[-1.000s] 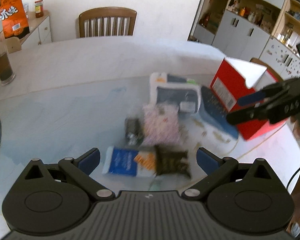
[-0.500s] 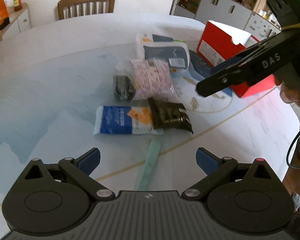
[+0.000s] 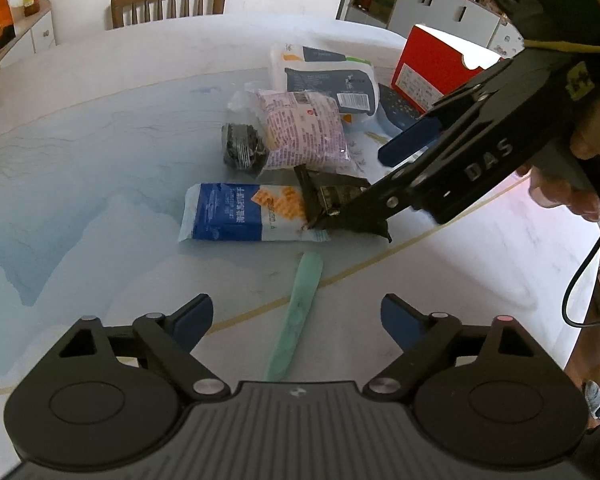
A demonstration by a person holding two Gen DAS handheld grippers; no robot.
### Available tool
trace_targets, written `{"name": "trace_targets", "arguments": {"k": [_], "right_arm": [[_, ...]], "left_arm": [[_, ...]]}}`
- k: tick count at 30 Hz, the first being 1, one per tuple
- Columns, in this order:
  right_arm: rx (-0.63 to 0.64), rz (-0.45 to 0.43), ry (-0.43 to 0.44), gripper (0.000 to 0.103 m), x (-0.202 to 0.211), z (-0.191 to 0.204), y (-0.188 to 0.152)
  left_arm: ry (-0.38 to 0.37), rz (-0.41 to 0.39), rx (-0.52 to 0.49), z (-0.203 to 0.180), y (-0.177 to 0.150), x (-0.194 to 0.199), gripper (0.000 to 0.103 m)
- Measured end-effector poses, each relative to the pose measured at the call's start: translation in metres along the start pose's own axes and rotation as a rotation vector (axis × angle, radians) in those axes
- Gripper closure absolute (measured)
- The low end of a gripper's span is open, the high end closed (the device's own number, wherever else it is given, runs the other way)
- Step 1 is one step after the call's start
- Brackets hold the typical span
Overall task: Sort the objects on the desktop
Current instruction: 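Grasp the black snack pouch with the right gripper while the left gripper grasps the mint-green stick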
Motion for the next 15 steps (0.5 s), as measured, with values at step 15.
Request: {"name": "trace_targets", "arguments": {"k": [15], "right_arm": [[0.075, 0.067, -0.018, 0.035, -0.018, 0.006, 0.000]], "left_arm": [[-0.017, -0.018, -0.021, -0.003, -0.002, -0.003, 0.043]]}}
Point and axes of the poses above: each gripper's, at about its wrist camera, not at the fingertips, and x roughly against the way its jaws point, z to its left, y to its top, the point moved 4 cm from there along -x, roughly the way its jaws point, and after that the axes turned 14 degrees about y, right-handed, at the moved point
